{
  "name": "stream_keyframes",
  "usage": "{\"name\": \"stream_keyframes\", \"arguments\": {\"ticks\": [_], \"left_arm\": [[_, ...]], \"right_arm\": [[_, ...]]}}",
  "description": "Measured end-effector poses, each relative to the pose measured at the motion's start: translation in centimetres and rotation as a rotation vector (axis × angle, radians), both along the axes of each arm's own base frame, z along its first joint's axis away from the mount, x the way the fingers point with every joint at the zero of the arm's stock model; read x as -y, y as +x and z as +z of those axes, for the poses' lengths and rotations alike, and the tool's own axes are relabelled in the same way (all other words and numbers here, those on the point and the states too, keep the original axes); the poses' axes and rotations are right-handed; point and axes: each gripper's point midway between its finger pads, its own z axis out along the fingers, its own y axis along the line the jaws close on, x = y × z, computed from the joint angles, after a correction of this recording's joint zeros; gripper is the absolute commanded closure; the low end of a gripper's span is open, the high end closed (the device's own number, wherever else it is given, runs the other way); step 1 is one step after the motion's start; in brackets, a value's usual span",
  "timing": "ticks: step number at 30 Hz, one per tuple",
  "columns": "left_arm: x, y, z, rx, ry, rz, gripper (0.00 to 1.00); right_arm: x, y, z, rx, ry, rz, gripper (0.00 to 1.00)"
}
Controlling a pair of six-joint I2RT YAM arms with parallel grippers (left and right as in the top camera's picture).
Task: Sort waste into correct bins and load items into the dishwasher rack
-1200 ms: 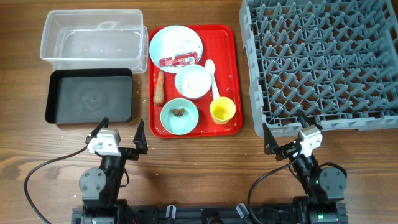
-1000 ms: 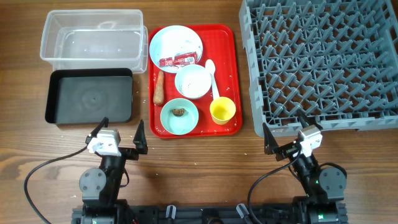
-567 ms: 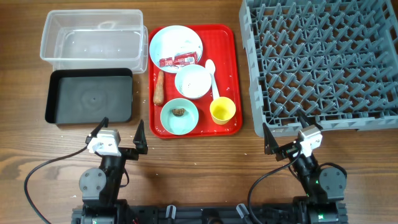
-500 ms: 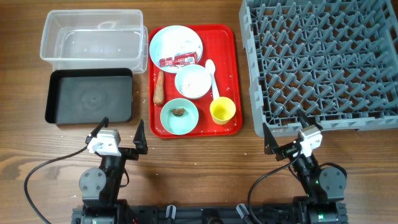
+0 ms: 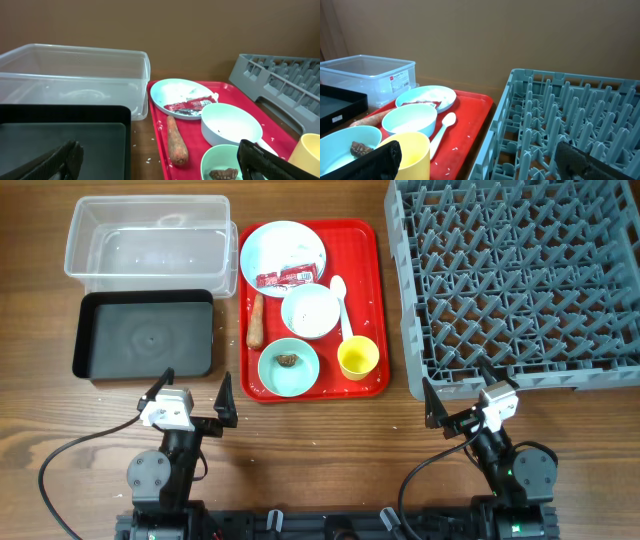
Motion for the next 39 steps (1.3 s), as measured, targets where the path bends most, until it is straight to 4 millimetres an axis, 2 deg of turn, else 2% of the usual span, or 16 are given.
{"name": "stream_keyframes", "arguments": {"ticks": [7,13,17,22,25,29,30,33,34,36,39], "left_arm": [[0.0,0.0,0.7,0.017,0.0,0.002,0.0],[0.0,0.3,6.3,0.044,0.001,0.002,0.0],[0.1,2.1,9.1,-0.021,0.003,-0.006,0.0],[0.3,6.9,11.7,-0.234,0.002,-0.015,0.0],[1.4,10.7,13.7,-0.351,0.033,-0.051,0.0],[5.4,15.3,14.9,-0.513,0.155,-0.185,0.0],[7.0,17.2,15.1,-0.526,0.191,-0.228,0.0],[10.4,20.6,12.4,-0.612,0.266,-0.314,0.0],[11.7,22.0,10.9,-0.63,0.285,-0.339,0.0],[13.6,23.6,6.9,-0.686,0.307,-0.376,0.0],[15.2,23.6,1.2,-0.821,0.318,-0.415,0.0]], "right_arm": [[0.0,0.0,0.0,0.0,0.0,0.0,0.0],[0.0,0.0,0.0,0.0,0.0,0.0,0.0],[0.0,0.0,0.0,0.002,0.0,0.0,0.0],[0.0,0.0,0.0,0.001,0.0,0.0,0.0],[0.0,0.0,0.0,0.002,0.0,0.0,0.0],[0.0,0.0,0.0,0.001,0.0,0.0,0.0],[0.0,0.0,0.0,0.001,0.0,0.0,0.0],[0.0,0.0,0.0,0.001,0.0,0.0,0.0],[0.0,0.0,0.0,0.001,0.0,0.0,0.0],[0.0,0.0,0.0,0.001,0.0,0.0,0.0],[0.0,0.0,0.0,0.001,0.0,0.0,0.0]]}}
